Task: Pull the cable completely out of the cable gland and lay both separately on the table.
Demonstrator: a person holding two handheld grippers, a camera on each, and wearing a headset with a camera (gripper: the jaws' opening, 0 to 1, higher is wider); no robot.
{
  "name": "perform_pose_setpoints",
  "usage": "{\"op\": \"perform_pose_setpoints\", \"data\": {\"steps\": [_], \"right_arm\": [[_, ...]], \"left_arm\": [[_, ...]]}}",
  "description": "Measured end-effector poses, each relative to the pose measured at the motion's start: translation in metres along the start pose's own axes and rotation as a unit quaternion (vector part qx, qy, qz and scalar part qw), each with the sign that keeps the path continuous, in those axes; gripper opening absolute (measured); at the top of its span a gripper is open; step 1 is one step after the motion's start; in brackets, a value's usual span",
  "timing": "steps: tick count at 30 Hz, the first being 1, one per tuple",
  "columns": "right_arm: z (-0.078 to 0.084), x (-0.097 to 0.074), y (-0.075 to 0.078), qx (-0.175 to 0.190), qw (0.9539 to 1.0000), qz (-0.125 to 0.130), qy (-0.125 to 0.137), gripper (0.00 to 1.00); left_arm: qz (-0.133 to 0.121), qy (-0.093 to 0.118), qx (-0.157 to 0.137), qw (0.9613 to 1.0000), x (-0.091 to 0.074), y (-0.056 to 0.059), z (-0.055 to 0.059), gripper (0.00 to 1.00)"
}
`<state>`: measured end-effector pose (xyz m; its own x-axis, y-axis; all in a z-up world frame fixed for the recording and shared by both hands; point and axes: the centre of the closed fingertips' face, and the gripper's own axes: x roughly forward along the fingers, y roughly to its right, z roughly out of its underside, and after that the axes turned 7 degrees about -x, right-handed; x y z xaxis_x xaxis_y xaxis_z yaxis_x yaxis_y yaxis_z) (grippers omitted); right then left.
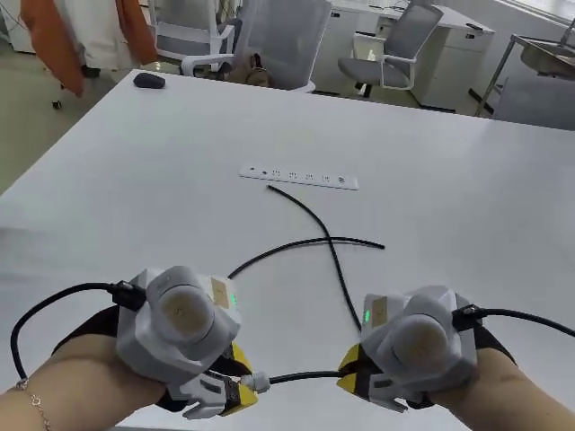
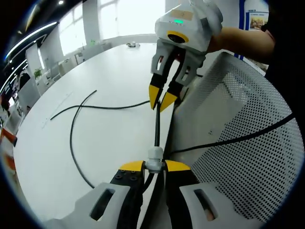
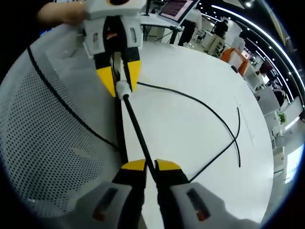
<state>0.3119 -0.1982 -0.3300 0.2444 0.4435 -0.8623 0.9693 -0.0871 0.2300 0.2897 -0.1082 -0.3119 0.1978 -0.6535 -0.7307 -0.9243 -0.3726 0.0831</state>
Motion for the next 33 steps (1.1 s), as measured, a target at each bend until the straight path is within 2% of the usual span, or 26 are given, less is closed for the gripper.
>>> {"op": "perform_pose_setpoints", "data": {"steps": [7,9,11,13,17,19,21,25,28,33], "right_arm": [[0.009,0.0,-0.003,0.007,0.9999,-0.001,-0.011,0.05],[0.009,0.003,-0.01,0.004,0.9996,-0.014,-0.022,0.05],[0.006,0.004,-0.015,0.008,0.9994,-0.026,-0.021,0.07],[0.002,0.004,-0.015,0.02,0.9993,-0.026,-0.02,0.11],[-0.018,0.002,-0.018,0.005,0.9997,-0.025,-0.001,0.13],[-0.035,0.003,-0.022,0.002,0.9994,-0.03,0.019,0.14],[-0.046,0.003,-0.024,-0.008,0.9992,-0.031,0.026,0.13],[-0.07,0.004,-0.025,-0.028,0.9981,-0.028,0.048,0.13],[-0.078,0.006,-0.025,-0.033,0.9974,-0.031,0.056,0.12],[-0.077,0.01,-0.027,-0.049,0.9971,-0.035,0.048,0.03]], "left_arm": [[-0.001,0.006,0.005,1.0,0.0,0.002,-0.003,0.17],[-0.005,0.001,0.012,0.9999,0.001,0.001,-0.002,0.17],[-0.006,-0.001,0.014,0.9999,0.001,0.0,0.0,0.17],[-0.007,-0.002,0.015,0.9999,0.001,0.0,0.0,0.17],[-0.01,0.0,0.02,0.9997,0.0,0.001,-0.003,0.17],[-0.009,-0.008,0.034,0.9993,0.0,0.003,-0.004,0.17],[-0.018,-0.027,0.06,0.9977,-0.001,0.001,-0.004,0.17],[-0.016,-0.033,0.074,0.9966,-0.004,0.005,-0.008,0.17],[-0.019,-0.037,0.079,0.996,-0.005,0.004,-0.008,0.17],[-0.023,-0.037,0.084,0.9955,-0.009,0.002,-0.01,0.17]]}}
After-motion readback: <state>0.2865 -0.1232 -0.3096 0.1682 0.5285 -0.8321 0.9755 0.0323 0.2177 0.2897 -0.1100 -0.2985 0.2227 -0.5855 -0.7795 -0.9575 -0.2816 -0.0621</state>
